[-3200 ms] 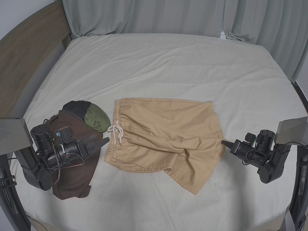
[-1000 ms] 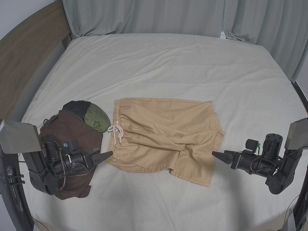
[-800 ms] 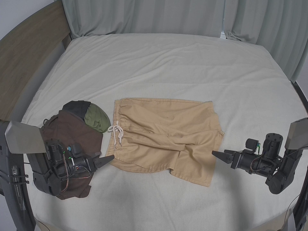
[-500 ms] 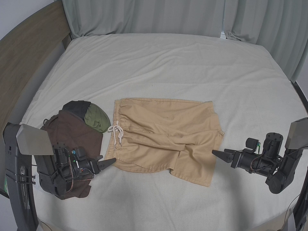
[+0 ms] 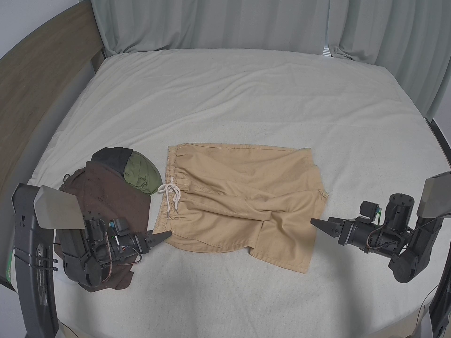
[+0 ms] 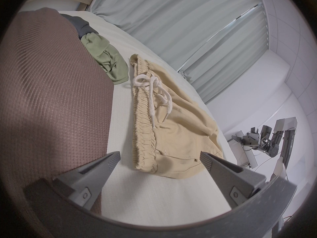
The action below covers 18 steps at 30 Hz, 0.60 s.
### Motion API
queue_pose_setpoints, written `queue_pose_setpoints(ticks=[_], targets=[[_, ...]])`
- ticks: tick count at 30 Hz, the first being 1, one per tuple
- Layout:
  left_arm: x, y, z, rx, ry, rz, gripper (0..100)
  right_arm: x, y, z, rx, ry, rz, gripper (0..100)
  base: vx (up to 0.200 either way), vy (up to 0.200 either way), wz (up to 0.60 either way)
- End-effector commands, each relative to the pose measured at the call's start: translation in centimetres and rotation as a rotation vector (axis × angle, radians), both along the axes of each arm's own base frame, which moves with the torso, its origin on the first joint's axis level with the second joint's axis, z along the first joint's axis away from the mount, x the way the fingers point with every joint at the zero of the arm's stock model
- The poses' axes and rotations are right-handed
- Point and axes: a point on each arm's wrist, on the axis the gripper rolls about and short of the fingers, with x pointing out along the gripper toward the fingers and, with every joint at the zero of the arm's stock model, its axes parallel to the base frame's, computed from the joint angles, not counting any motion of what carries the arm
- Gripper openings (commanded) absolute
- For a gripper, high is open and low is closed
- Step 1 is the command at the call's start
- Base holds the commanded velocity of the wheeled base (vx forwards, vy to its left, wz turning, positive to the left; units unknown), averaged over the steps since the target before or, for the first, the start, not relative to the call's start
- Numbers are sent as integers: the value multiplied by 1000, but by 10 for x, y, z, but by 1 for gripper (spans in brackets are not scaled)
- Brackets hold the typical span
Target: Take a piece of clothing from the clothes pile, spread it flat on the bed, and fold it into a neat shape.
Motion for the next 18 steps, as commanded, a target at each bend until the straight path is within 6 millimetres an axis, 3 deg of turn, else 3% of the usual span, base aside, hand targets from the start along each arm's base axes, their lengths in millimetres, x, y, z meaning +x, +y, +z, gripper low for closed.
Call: queue_pose_setpoints(ticks=[1,6,7,18], targets=[[6,0,-5,2,-2,22,100,0,0,-1,-1,3,-1,100,0,0,0],[9,-1,-9,-19,19,42,100,0,0,-1,-1,3,0,100,0,0,0],[10,-1,-9,-28,24,44,0,0,0,-1,-1,3,2,100,0,0,0],[12,-1,-13,-34,30,45,0,-2,-1,-11,-5,45,14,100,0,0,0]])
